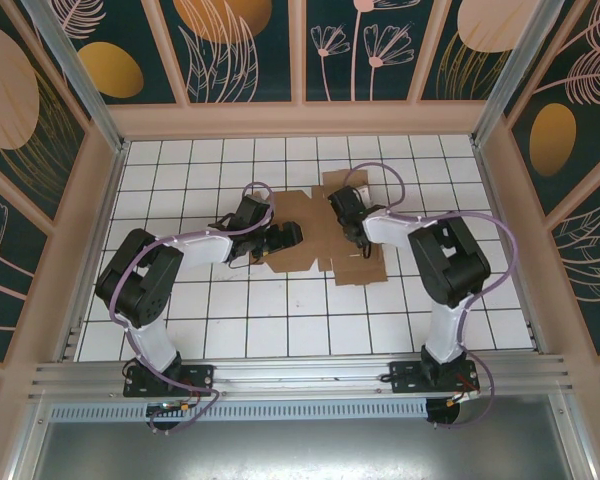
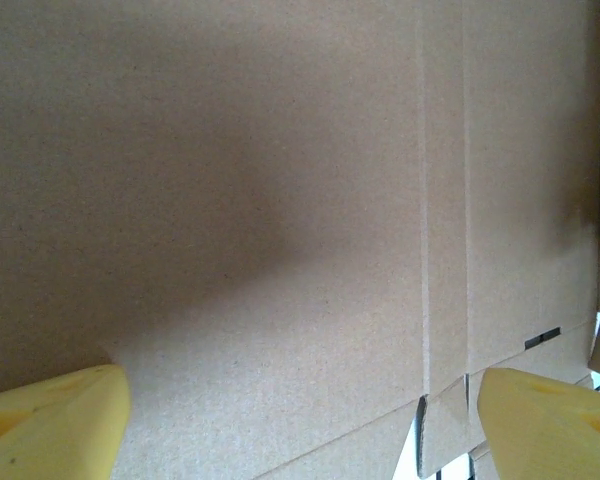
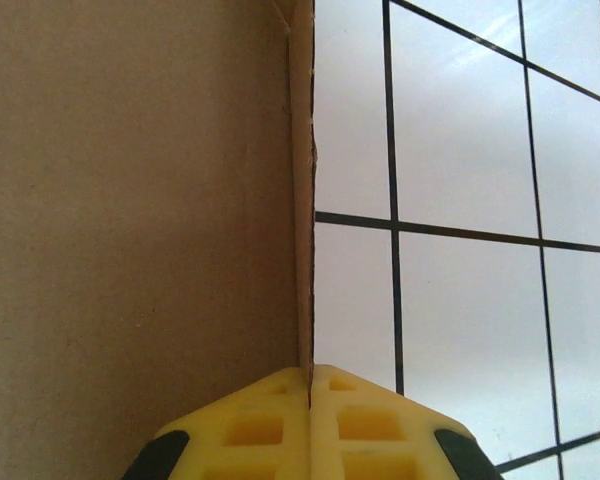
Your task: Fold the paper box
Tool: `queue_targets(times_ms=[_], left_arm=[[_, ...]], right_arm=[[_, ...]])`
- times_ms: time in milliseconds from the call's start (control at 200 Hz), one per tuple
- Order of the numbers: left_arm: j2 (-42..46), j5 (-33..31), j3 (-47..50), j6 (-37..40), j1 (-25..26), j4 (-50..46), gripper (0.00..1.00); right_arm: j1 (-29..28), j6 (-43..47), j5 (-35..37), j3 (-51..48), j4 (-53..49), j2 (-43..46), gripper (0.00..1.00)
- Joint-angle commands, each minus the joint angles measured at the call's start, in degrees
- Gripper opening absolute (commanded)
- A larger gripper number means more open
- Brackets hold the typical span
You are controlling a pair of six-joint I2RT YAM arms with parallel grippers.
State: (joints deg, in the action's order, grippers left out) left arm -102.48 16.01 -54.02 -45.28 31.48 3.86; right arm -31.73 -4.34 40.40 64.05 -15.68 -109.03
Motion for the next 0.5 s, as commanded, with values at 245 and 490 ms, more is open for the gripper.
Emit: queue_targets(times_ms=[245, 490], left_arm=[[2.41, -0.34, -1.35, 0.54, -0.35, -0.52, 0.90], [2.93, -0.37, -1.42, -0.02, -0.29, -0.34, 0.90]], right_arm=[[5.12, 2.33, -23.54, -7.04, 9.99, 13.40, 0.00], [10.64, 2.30, -40.61, -10.29, 11.68, 18.46, 0.09]])
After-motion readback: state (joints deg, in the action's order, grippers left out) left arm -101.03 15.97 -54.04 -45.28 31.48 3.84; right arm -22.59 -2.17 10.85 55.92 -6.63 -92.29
